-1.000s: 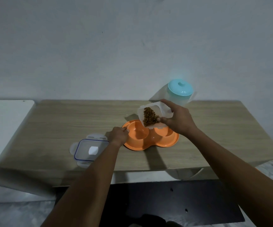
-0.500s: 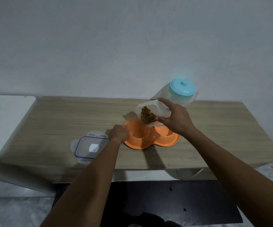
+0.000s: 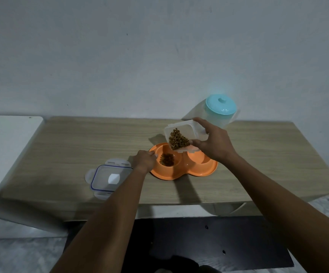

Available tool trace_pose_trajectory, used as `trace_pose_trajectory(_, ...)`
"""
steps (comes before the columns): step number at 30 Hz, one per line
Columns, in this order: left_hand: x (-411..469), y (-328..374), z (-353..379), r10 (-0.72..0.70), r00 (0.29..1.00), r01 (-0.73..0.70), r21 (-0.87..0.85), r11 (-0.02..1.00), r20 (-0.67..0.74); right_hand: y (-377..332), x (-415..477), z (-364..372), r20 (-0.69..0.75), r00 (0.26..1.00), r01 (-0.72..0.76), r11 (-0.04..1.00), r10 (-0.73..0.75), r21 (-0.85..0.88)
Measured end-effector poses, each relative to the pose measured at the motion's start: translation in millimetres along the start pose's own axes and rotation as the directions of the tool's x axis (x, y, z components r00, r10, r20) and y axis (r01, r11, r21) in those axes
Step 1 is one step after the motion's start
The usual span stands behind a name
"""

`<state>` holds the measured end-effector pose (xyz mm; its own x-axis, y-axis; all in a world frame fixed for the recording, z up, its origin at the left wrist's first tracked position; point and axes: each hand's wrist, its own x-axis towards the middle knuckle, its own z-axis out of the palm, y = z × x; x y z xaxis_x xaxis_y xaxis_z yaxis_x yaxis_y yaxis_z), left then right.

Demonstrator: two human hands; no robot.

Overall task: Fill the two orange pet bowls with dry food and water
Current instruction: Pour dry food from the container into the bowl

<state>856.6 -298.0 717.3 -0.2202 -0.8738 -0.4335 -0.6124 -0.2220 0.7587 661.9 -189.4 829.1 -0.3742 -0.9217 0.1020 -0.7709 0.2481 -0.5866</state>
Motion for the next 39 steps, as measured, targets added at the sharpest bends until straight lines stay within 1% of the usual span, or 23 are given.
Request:
trace_pose_trajectory(2, 0.4, 0.1, 0.4, 0.001, 1.000, -0.001, -0.001, 1.000, 0.002, -0.1, -1.7, -1.7, 0.002, 1.000, -0.008, 1.000, 0.008, 0.007)
trace_pose_trajectory(6, -0.2, 0.3, 0.4, 0.001, 1.000, -0.001, -0.006, 1.000, -0.007, -2.3, -5.9, -6.4, -0.008, 0.997, -0.074, 0.995, 0.074, 0.071)
trace_pose_trajectory(8, -0.9, 0.1, 0.1, 0.003, 1.000, -0.003, -0.011, 1.000, 0.000, 2.5, -5.8, -5.3, 0.024, 0.988, -0.153, 0.970, 0.151, 0.188)
trace_pose_trajectory(9, -1.2, 0.4, 0.1, 0.005, 1.000, -0.005, -0.008, 1.000, 0.001, 6.2, -4.5, -3.8, 0.046, 0.977, -0.211, 0.937, 0.206, 0.278)
trace_pose_trajectory(11, -1.8, -0.3, 0.4, 0.023, 1.000, -0.023, 0.008, 1.000, -0.004, 13.4, -1.3, 2.1, 0.104, 0.940, -0.337, 0.838, 0.325, 0.429)
trace_pose_trajectory(14, -7.4, -3.0, 0.5, 0.067, 0.998, -0.067, 0.009, 0.998, -0.010, 17.7, 4.6, 14.9, 0.197, 0.878, -0.466, 0.680, 0.437, 0.566)
trace_pose_trajectory(16, -13.0, -5.9, -0.2, 0.122, 0.992, -0.122, 0.009, 0.993, -0.025, 15.1, 9.0, 24.4, 0.231, 0.861, -0.490, 0.616, 0.454, 0.617)
trace_pose_trajectory(18, -15.9, -9.8, -4.4, 0.163, 0.984, -0.160, 0.043, 0.986, -0.071, 11.0, 15.9, 34.4, 0.283, 0.849, -0.511, 0.559, 0.446, 0.653)
trace_pose_trajectory(20, -15.1, -15.3, -11.4, 0.199, 0.972, -0.178, 0.159, 0.971, -0.125, 5.5, 27.0, 46.0, 0.350, 0.835, -0.540, 0.510, 0.424, 0.669)
trace_pose_trajectory(22, -12.3, -22.0, -15.7, 0.219, 0.971, -0.189, 0.267, 0.945, -0.091, -0.1, 39.0, 59.6, 0.377, 0.825, -0.558, 0.502, 0.421, 0.661)
trace_pose_trajectory(24, -8.2, -27.3, -16.2, 0.196, 0.980, -0.170, 0.339, 0.925, -0.045, -8.3, 53.0, 75.5, 0.379, 0.820, -0.566, 0.508, 0.430, 0.649)
trace_pose_trajectory(26, -5.6, -29.7, -13.1, 0.174, 0.982, -0.134, 0.391, 0.911, -0.068, -14.8, 68.1, 92.2, 0.382, 0.815, -0.571, 0.500, 0.435, 0.651)
trace_pose_trajectory(28, -5.2, -29.4, -10.6, 0.177, 0.978, -0.118, 0.408, 0.905, -0.109, -18.7, 83.1, 107.3, 0.382, 0.816, -0.573, 0.513, 0.435, 0.639)
trace_pose_trajectory(31, -1.5, -28.2, -10.5, 0.162, 0.981, -0.105, 0.411, 0.906, -0.106, -18.9, 106.3, 129.4, 0.377, 0.821, -0.569, 0.555, 0.430, 0.607)
trace_pose_trajectory(32, 0.9, -27.2, -11.0, 0.132, 0.986, -0.079, 0.401, 0.913, -0.106, -17.7, 113.6, 135.3, 0.368, 0.819, -0.571, 0.562, 0.441, 0.598)
trace_pose_trajectory(34, 7.0, -25.8, -11.8, 0.065, 0.992, -0.017, 0.389, 0.921, -0.111, -14.0, 127.2, 144.5, 0.357, 0.809, -0.583, 0.562, 0.466, 0.587)
trace_pose_trajectory(37, 16.1, -25.7, -10.1, 0.027, 0.996, 0.011, 0.423, 0.906, -0.084, -3.1, 144.8, 154.7, 0.357, 0.794, -0.600, 0.538, 0.492, 0.592)
trace_pose_trajectory(39, 18.9, -25.0, -9.7, 0.003, 0.997, 0.031, 0.412, 0.911, -0.081, 3.0, 150.4, 157.9, 0.341, 0.788, -0.603, 0.531, 0.512, 0.596)
